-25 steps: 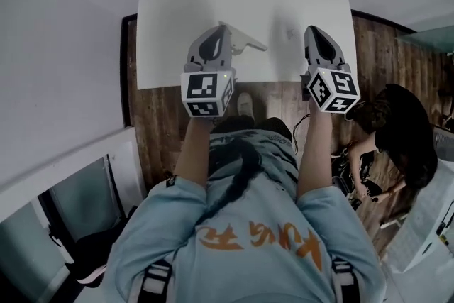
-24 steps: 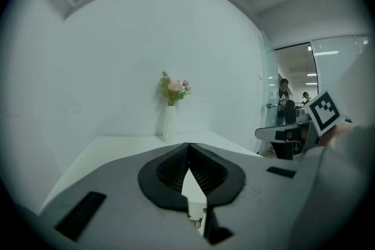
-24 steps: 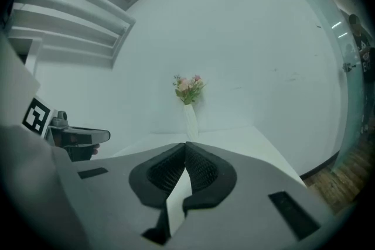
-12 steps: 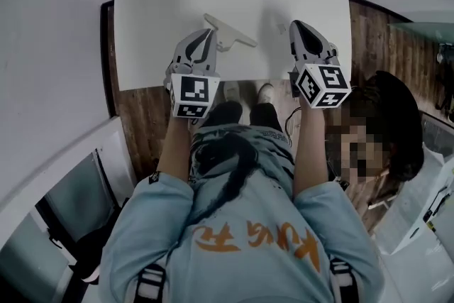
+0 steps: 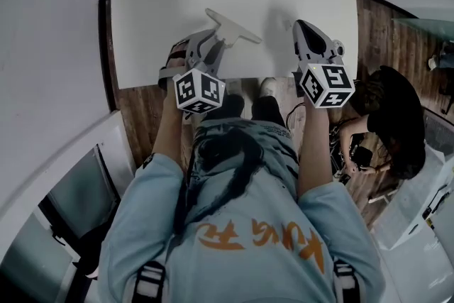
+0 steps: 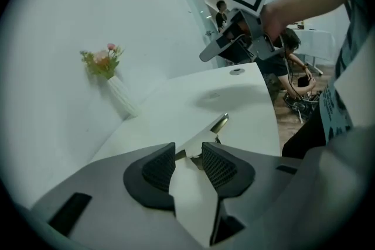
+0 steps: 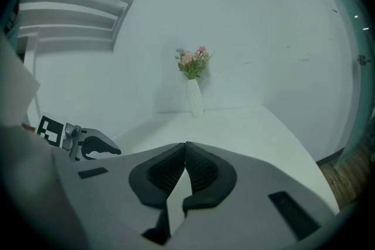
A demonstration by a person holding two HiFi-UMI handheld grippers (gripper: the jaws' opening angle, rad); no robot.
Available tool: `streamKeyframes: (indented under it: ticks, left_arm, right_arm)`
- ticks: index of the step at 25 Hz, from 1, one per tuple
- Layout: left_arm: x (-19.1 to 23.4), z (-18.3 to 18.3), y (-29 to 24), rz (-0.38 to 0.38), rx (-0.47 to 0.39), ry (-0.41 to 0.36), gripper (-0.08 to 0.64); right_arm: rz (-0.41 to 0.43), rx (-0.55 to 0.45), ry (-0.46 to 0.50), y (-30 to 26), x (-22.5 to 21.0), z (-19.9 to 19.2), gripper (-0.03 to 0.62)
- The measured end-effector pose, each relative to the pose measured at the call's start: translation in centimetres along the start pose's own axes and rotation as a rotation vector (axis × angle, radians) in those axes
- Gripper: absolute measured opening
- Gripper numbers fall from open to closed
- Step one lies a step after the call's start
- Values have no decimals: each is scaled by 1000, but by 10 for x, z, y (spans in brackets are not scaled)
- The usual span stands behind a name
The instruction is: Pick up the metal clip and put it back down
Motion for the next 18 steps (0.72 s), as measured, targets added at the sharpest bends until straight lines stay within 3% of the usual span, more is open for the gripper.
streamKeyframes:
  ticks: [4, 7, 14, 18]
  left_arm:
    - [-6, 6, -1, -35, -4, -142, 178]
    - [-14, 0, -1, -52, 16, -201, 183]
    - [-26, 2, -20, 18, -17, -303, 159]
    - [-33, 2, -26, 69, -31, -389, 104]
  right_arm:
    - [10, 13, -15, -1, -5, -3, 12]
    - [7, 23, -28, -2, -9, -7, 12]
    - [18, 40, -34, -12, -8, -12, 12]
    - [10, 45, -43, -10, -7, -16, 12]
Point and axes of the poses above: the fingertips, and each gripper's own axes: y backward along the fingers, x to its left, z out of its top, the point moved 8 cm from there along y, backward along the fingers, and after that the axes turned 12 degrees about z, right-handed, at the moved point
